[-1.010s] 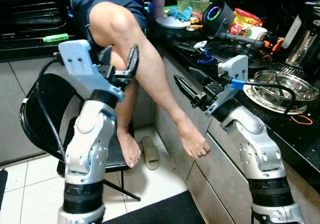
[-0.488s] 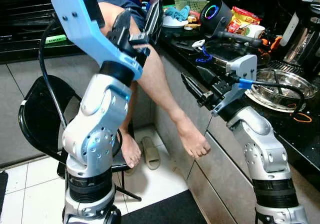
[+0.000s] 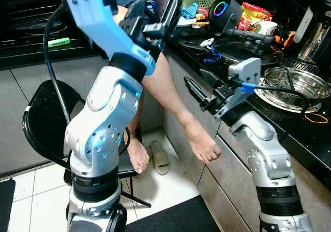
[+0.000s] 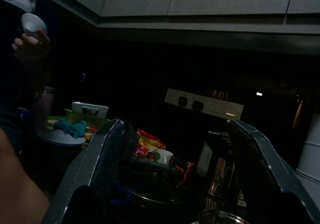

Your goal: Kitchen organization

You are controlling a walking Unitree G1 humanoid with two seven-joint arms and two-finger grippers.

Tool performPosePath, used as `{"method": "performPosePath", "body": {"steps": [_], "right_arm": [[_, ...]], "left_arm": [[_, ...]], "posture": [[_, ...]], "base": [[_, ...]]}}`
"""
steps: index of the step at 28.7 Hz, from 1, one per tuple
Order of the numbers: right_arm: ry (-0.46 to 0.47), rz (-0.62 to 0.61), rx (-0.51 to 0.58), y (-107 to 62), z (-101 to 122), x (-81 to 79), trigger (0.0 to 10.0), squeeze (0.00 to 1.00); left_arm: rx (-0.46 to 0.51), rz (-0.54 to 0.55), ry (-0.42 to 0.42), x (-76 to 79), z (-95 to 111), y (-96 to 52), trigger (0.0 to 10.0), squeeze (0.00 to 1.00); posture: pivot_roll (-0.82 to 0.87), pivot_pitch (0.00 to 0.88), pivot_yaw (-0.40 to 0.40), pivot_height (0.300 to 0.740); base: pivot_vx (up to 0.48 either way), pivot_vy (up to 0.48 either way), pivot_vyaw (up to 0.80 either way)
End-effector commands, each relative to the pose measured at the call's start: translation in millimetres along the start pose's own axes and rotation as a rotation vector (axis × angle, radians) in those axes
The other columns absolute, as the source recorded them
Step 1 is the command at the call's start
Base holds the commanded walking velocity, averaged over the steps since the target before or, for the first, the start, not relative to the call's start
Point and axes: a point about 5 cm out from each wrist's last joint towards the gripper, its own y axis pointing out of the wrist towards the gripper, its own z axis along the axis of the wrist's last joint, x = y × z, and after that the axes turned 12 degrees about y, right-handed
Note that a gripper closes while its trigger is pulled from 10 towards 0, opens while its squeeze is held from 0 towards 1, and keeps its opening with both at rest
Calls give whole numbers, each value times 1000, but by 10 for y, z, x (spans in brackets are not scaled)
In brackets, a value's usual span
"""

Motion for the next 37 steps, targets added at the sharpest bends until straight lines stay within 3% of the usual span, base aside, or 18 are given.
{"method": "performPosePath", "body": {"steps": [1,2,6,9,12,14,15,16,18,19,22,23,26,28,30,37], "right_arm": [[-14,0,9,29,10,4,10000,0],[-15,-1,14,41,28,27,10000,0],[-11,4,16,61,24,12,10000,0],[-14,4,10,65,0,-1,10000,0],[-21,-15,-12,52,-59,29,10000,0],[-21,-15,-12,52,-59,29,10000,0],[-25,-23,-23,42,-87,45,10000,0],[-25,-23,-23,42,-87,45,10000,0],[-32,-47,-46,13,-146,86,10000,0],[-32,-47,-46,13,-146,86,10000,0],[-38,-86,-68,-45,-177,158,10000,0],[-38,-86,-68,-45,-177,158,10000,0],[-43,-127,-93,-103,-203,239,10000,0],[-43,-127,-93,-103,-203,239,10000,0],[-42,-140,-101,-135,-213,275,10000,0],[-48,-144,-98,-155,-202,292,10000,0]], "left_arm": [[-27,9,-11,-18,-32,13,10000,0],[-20,-8,-10,-2,-34,7,10000,0],[-34,-10,9,-63,-102,-51,10000,0],[-91,21,41,-207,-243,-105,10000,0],[-199,159,81,-584,-551,-233,10000,0],[-199,159,81,-584,-551,-233,10000,0],[-231,202,92,-702,-651,-289,10000,0],[-231,202,92,-702,-651,-289,10000,0],[-327,300,189,-994,-904,-504,10000,0],[-327,300,189,-994,-904,-504,10000,0],[-444,416,331,-1361,-1104,-867,10000,0],[-444,416,331,-1361,-1104,-867,10000,0],[-457,480,430,-1614,-1030,-1003,10000,0],[-457,480,430,-1614,-1030,-1003,10000,0],[-422,502,533,-1749,-898,-961,10000,0],[-378,504,608,-1806,-818,-902,10000,0]], "posture": [[-71,0,12,740],[-54,0,-27,740],[-50,0,-30,740],[-57,0,-27,740],[-66,0,-26,740],[-66,0,-26,740],[-68,0,-26,740],[-68,0,-26,740],[-79,0,-19,740],[-79,0,-19,740],[-84,0,-11,740],[-84,0,-11,740],[-76,0,-7,740],[-76,0,-7,740],[-71,0,-1,740],[-74,0,2,740]], "base": [[0,0,0],[0,0,0],[0,0,0],[0,0,0],[0,0,0],[0,0,0],[0,0,0],[0,0,0],[0,0,0],[0,0,0],[0,0,0],[0,0,0],[0,0,-692],[0,0,-769],[0,0,-769],[0,0,-771]]}}
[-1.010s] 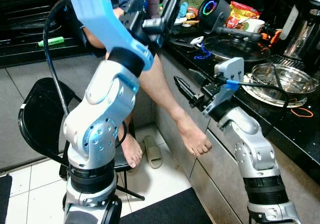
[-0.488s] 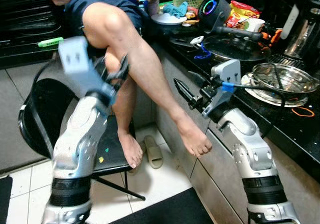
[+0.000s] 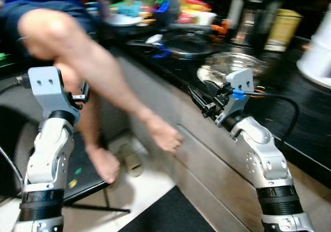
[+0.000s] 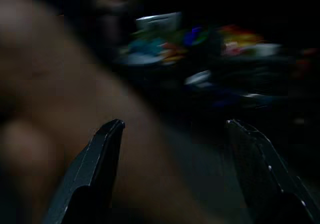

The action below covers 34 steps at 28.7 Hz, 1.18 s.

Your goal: Kitchen organization

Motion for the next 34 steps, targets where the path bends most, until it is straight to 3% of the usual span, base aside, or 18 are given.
{"method": "performPosePath", "body": {"steps": [1,11,19,23,26,34], "right_arm": [[12,-5,-18,-8,-44,6,10000,0],[1,-19,-23,-54,-48,40,10000,0],[-8,-22,-17,-68,-42,55,10000,0],[-11,-23,-15,-73,-31,64,10000,0],[-15,-24,-14,-82,-15,83,10000,0],[-4,-16,-4,-103,-2,63,10000,0]], "left_arm": [[12,25,38,-72,13,26,10000,0],[46,91,102,-248,88,147,10000,0],[14,123,136,-339,16,205,10000,0],[17,123,122,-372,20,270,10000,0],[22,116,47,-379,25,364,10000,0],[36,67,21,-244,12,341,10000,0]], "posture": [[-78,0,5,740],[-83,0,13,740],[-86,0,13,740],[-87,0,13,740],[-92,0,19,740],[-94,0,22,740]], "base": [[0,0,-769],[0,0,-769],[0,0,0],[0,0,0],[0,0,-723],[0,0,-788]]}}
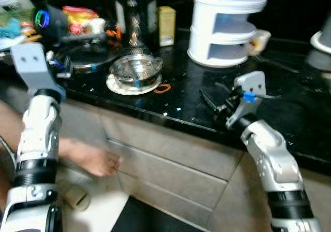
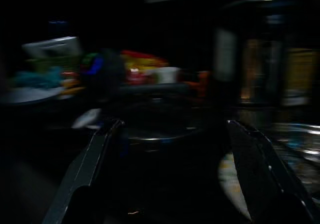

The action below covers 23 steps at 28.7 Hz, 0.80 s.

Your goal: Kitchen organization

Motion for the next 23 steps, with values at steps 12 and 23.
{"method": "performPosePath", "body": {"steps": [12,23], "right_arm": [[30,59,12,-4,-13,-119,10000,0],[99,342,11,-37,-3,-575,10000,0]], "left_arm": [[-46,-30,-37,56,-190,-170,10000,0],[-56,-27,-43,-23,-173,-171,10000,0]], "posture": [[-84,0,22,740],[-79,0,27,740]], "base": [[0,0,-767],[0,0,-49]]}}
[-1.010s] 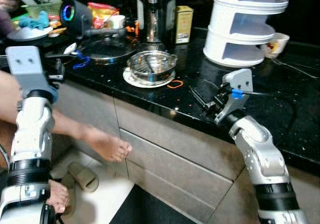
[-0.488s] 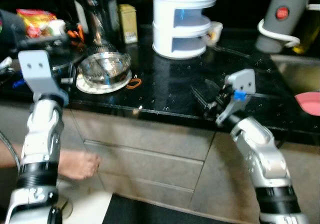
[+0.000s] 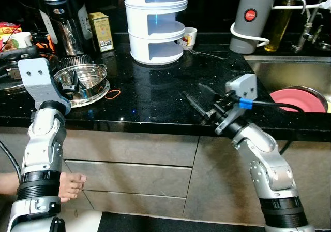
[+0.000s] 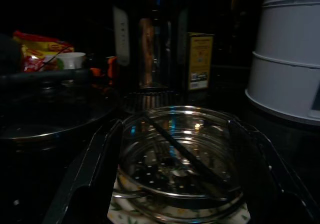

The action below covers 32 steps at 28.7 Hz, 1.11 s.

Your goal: Kitchen organization

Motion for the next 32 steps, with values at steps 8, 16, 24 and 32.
{"method": "performPosePath", "body": {"steps": [8,16,24,32], "right_arm": [[25,58,-22,9,-15,-79,10000,0],[36,77,-29,8,-16,-109,10000,0],[42,90,-33,13,-25,-129,10000,0],[46,101,-40,25,-41,-138,10000,0]], "left_arm": [[1,-29,10,-11,42,-40,10000,0],[-14,-88,-34,237,32,-198,10000,0],[-18,-118,-67,359,79,-292,10000,0],[126,-204,-31,467,472,-290,10000,0]], "posture": [[-77,0,26,740],[-72,0,27,740],[-69,0,26,740],[-62,0,24,740]], "base": [[158,0,0],[338,0,0],[344,0,0],[43,0,0]]}}
